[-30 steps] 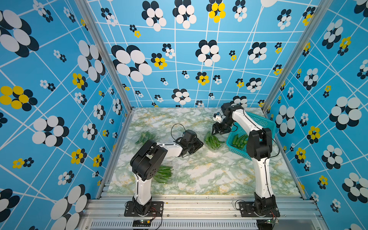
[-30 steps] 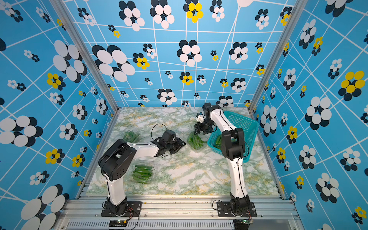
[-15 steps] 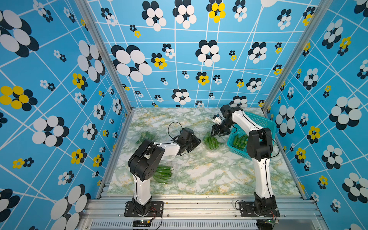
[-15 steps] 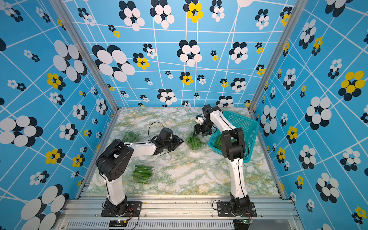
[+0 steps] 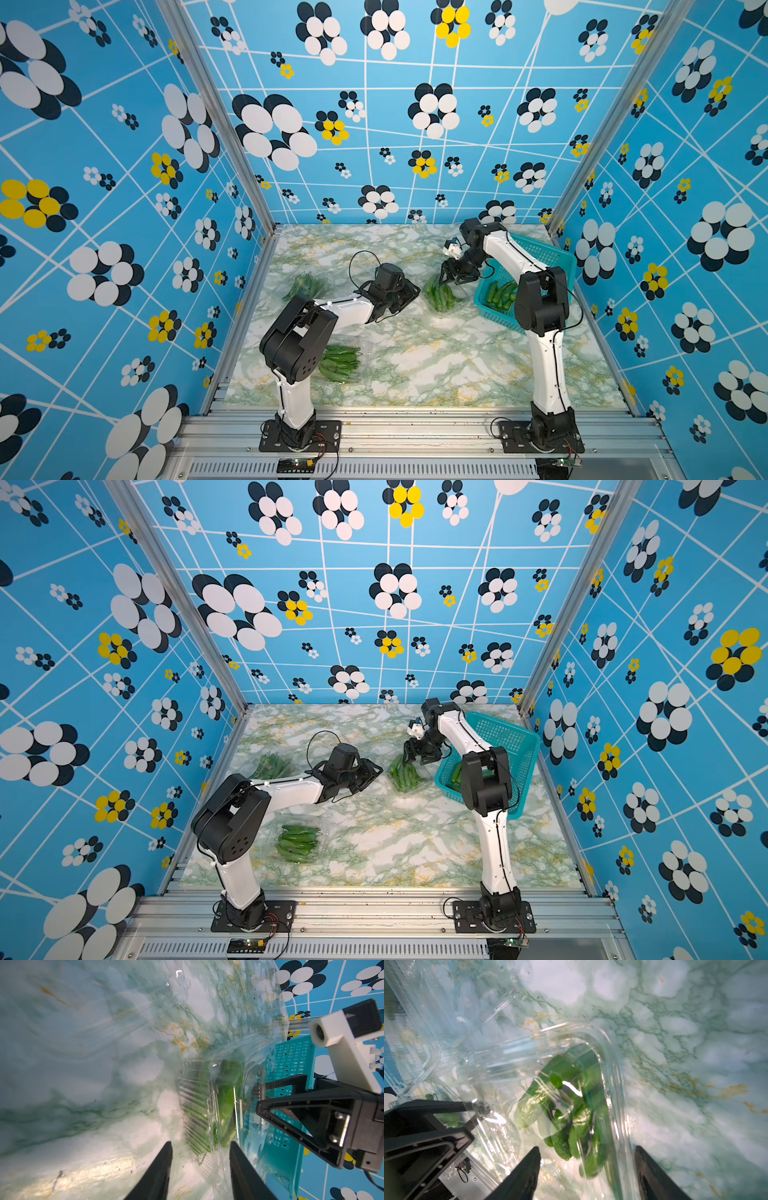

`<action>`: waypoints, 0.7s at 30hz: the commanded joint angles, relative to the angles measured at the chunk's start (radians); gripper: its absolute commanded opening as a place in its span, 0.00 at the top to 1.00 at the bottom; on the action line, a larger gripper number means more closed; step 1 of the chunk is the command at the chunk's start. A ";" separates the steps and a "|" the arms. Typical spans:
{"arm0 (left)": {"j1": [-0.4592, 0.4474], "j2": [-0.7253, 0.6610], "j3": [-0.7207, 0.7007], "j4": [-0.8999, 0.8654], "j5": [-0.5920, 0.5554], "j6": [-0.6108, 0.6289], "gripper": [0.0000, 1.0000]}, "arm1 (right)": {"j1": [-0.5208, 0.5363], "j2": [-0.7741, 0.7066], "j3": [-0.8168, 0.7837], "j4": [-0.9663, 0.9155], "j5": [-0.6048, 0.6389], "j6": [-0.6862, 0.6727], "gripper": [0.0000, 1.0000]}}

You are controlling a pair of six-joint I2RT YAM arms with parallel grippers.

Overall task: Take small green peppers out of containers
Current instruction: Open the packing box at the center of the board.

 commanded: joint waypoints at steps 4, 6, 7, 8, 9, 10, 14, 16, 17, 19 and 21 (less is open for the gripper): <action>0.012 -0.008 -0.002 -0.032 0.010 0.035 0.54 | 0.004 -0.011 0.008 -0.003 -0.024 0.007 0.28; 0.016 -0.016 -0.004 -0.046 0.003 0.043 0.55 | 0.005 -0.011 0.009 -0.004 -0.024 0.006 0.28; 0.016 -0.019 -0.003 -0.050 0.001 0.047 0.55 | 0.005 -0.011 0.008 -0.003 -0.024 0.007 0.28; 0.016 -0.018 -0.001 -0.057 0.001 0.051 0.55 | 0.004 -0.011 0.008 -0.003 -0.024 0.006 0.28; 0.017 -0.016 0.003 -0.071 0.004 0.057 0.55 | 0.004 -0.009 0.009 -0.003 -0.024 0.006 0.28; 0.019 -0.013 0.009 -0.077 0.008 0.061 0.55 | 0.005 -0.009 0.011 -0.003 -0.026 0.007 0.28; 0.023 -0.001 0.011 -0.083 0.019 0.067 0.55 | 0.005 -0.005 0.013 -0.003 -0.033 0.007 0.28; 0.021 -0.001 0.015 -0.076 0.021 0.064 0.55 | 0.005 -0.005 0.013 -0.003 -0.034 0.007 0.28; 0.021 -0.001 0.016 -0.071 0.024 0.062 0.55 | 0.004 -0.004 0.013 -0.004 -0.036 0.007 0.28; 0.021 -0.001 0.022 -0.070 0.026 0.061 0.55 | 0.005 -0.002 0.013 -0.004 -0.038 0.007 0.28; 0.021 0.020 0.028 -0.070 0.027 0.061 0.55 | 0.004 -0.003 0.011 -0.006 -0.041 0.005 0.29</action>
